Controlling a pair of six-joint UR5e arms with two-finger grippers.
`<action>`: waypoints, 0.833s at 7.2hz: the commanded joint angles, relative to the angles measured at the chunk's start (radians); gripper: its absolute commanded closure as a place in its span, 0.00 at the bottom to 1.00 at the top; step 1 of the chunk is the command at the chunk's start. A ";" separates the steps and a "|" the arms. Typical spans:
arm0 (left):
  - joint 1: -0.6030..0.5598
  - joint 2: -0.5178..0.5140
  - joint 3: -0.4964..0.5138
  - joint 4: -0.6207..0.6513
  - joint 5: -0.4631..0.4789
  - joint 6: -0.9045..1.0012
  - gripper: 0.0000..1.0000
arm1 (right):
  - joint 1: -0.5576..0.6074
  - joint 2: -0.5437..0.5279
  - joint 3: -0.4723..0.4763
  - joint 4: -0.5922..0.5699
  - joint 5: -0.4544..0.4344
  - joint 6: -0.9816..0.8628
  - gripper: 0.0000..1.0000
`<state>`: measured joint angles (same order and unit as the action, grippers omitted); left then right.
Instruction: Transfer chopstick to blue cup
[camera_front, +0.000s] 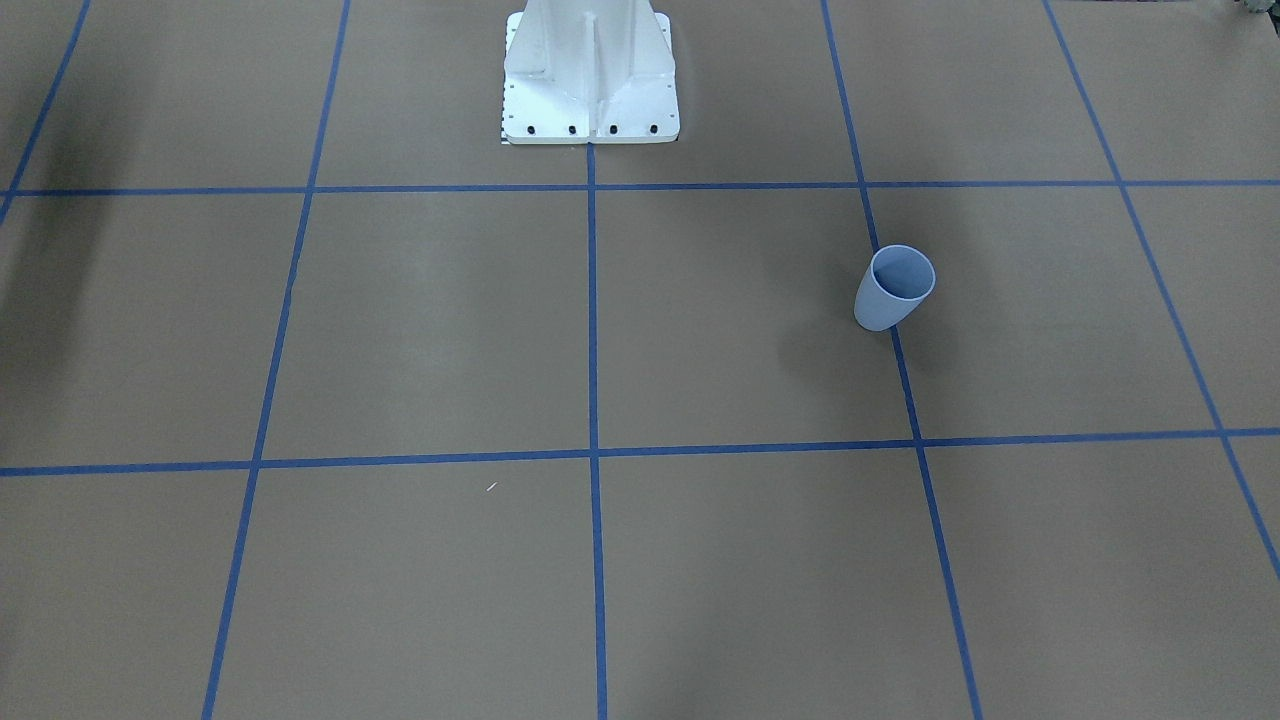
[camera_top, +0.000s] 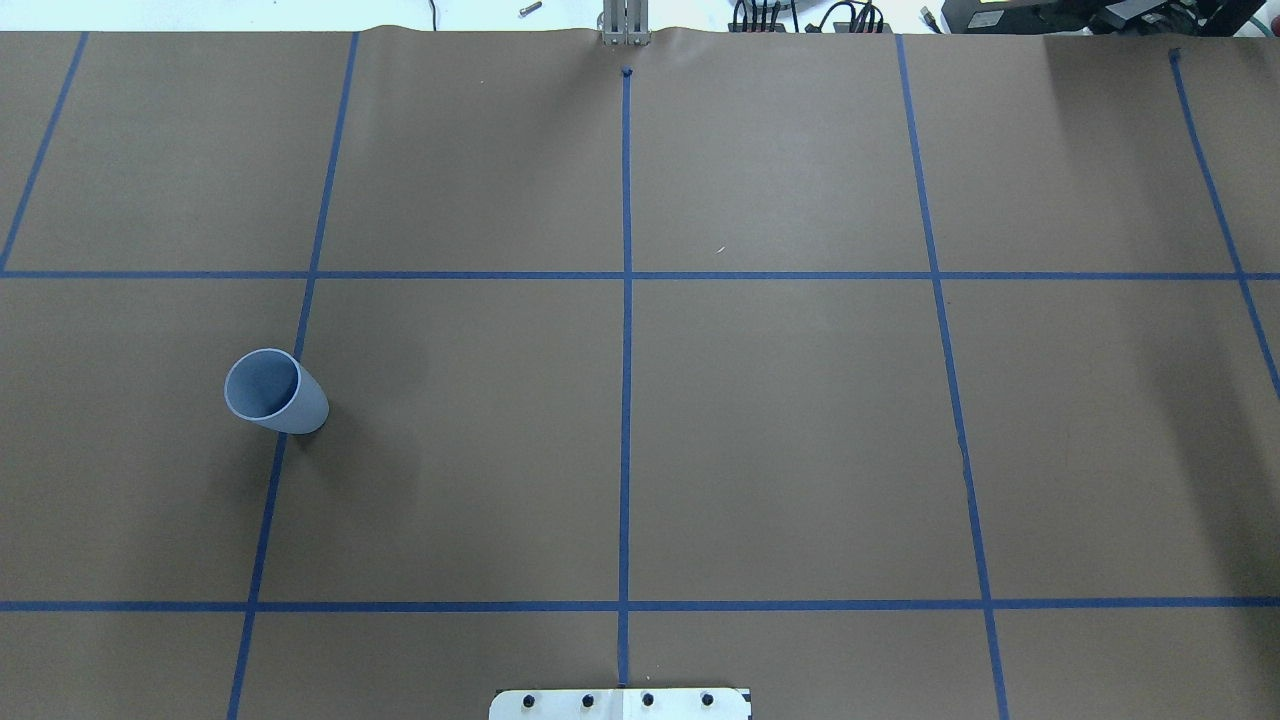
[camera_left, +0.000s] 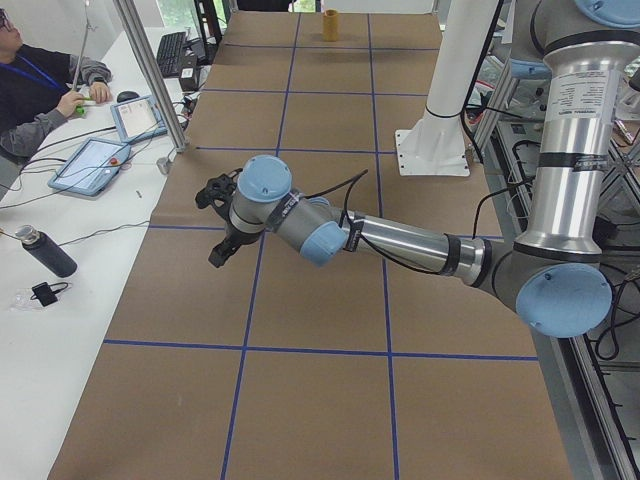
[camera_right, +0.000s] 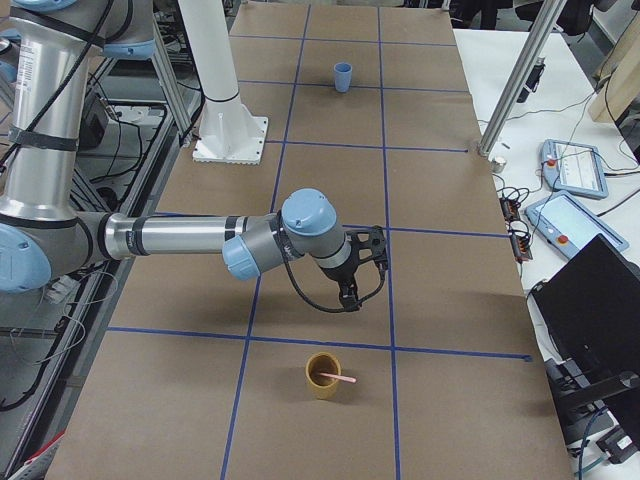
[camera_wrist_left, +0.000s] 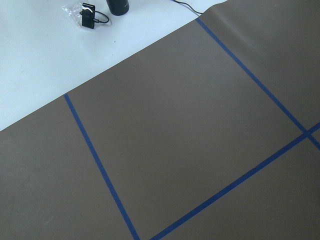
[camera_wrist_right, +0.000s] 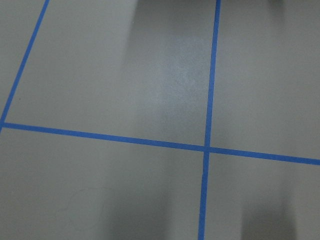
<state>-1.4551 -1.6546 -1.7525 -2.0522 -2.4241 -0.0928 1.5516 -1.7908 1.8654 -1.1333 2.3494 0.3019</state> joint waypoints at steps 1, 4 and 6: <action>0.209 -0.028 -0.112 -0.025 0.054 -0.465 0.01 | -0.120 0.051 0.034 0.001 -0.063 0.275 0.00; 0.505 -0.011 -0.154 0.041 0.372 -0.674 0.01 | -0.222 0.054 0.047 0.003 -0.173 0.375 0.00; 0.599 0.013 -0.157 0.046 0.407 -0.674 0.01 | -0.222 0.054 0.046 0.006 -0.173 0.376 0.00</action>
<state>-0.9158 -1.6559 -1.9062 -2.0130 -2.0500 -0.7612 1.3321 -1.7365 1.9122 -1.1294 2.1787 0.6747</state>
